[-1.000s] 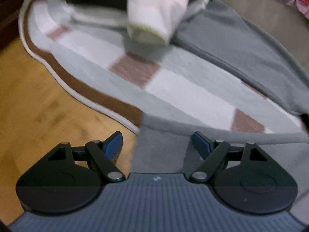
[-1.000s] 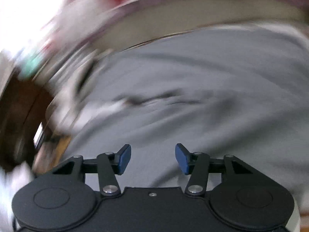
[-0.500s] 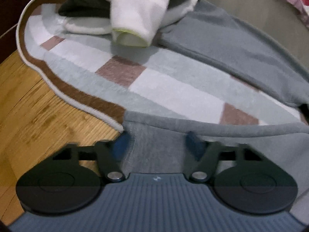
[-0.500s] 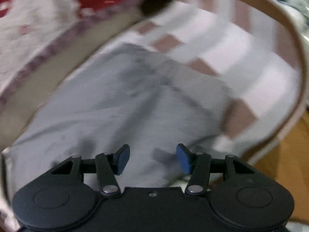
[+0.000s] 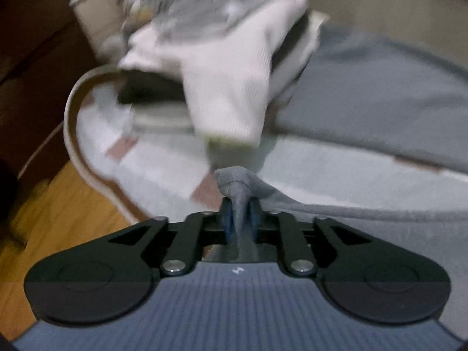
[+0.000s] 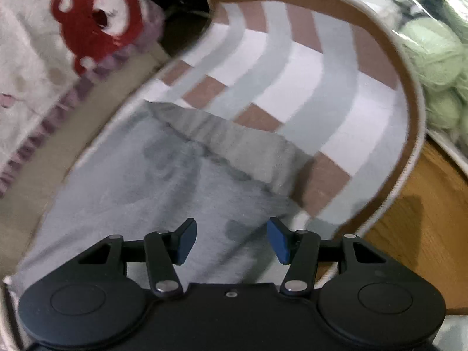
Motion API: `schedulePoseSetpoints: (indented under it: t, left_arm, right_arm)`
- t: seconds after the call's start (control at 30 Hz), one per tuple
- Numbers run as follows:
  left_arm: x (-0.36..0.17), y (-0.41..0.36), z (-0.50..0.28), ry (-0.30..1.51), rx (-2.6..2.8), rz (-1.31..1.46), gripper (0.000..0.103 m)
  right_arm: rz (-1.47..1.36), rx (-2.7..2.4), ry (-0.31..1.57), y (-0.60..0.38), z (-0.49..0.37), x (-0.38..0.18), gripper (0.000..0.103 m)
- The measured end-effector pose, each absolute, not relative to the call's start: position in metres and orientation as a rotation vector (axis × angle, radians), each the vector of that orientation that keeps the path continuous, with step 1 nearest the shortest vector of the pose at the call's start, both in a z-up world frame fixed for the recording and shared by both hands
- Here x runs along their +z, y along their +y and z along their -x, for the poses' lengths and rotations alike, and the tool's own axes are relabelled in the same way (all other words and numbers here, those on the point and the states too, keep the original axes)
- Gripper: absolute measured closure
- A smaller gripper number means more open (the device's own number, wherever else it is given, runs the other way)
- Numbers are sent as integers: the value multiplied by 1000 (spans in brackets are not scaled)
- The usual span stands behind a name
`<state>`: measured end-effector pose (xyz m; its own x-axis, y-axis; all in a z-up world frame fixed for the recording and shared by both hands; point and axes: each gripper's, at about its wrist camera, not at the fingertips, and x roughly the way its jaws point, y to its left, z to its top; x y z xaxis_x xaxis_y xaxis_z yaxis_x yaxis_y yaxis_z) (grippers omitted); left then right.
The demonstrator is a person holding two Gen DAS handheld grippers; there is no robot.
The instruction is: Fold clothes
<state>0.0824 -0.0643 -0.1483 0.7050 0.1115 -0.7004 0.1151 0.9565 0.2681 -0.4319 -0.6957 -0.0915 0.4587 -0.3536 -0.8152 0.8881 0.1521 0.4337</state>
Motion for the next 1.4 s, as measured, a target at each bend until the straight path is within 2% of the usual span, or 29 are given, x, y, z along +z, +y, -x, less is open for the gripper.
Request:
schedulePoseSetpoints:
  t: [0.07, 0.2, 0.37, 0.5, 0.6, 0.73, 0.97, 1.0, 1.03, 1.07, 1.1, 1.23, 1.3, 1.4]
  left_arm:
    - [-153, -79, -83, 824, 47, -315, 80]
    - [-121, -151, -41, 761, -244, -354, 56]
    - [-93, -267, 22, 786, -758, -341, 55]
    - [-98, -346, 72, 895, -1072, -316, 55]
    - [-108, -389, 108, 935, -1202, -398, 55]
    - [-114, -405, 149, 858, -1332, -449, 54]
    - [-128, -425, 163, 888, -1489, -440, 50]
    - [-132, -426, 163, 904, -1500, -441, 50]
    - [-136, -426, 165, 918, -1510, -438, 50]
    - [-140, -426, 167, 929, -1520, -435, 50]
    - [-143, -425, 168, 941, -1533, -431, 50]
    - [-151, -418, 169, 1030, -1606, -395, 50]
    - [-155, -413, 171, 1105, -1640, -357, 50]
    - [-164, -404, 173, 1194, -1650, -332, 50]
  right_arm:
    - [-1034, -957, 616, -694, 429, -87, 43]
    - [-1037, -1011, 648, -697, 440, -92, 43]
    - [-1309, -990, 617, -715, 469, -128, 40]
    - [-1433, -933, 597, -714, 471, -149, 40]
    - [-1514, -851, 557, -706, 465, -155, 40]
    - [-1429, -900, 629, -712, 450, -155, 40]
    - [-1352, -947, 692, -738, 438, -182, 40]
    - [-1318, -937, 682, -739, 435, -184, 35]
    - [-1270, -930, 662, -740, 431, -182, 36]
    - [-1210, -921, 656, -741, 425, -178, 60]
    - [-1130, -917, 666, -740, 418, -170, 95]
    - [-729, -924, 477, -706, 408, -91, 98]
    - [-638, -961, 405, -685, 414, -61, 98]
    - [-604, -1041, 511, -684, 413, -67, 99]
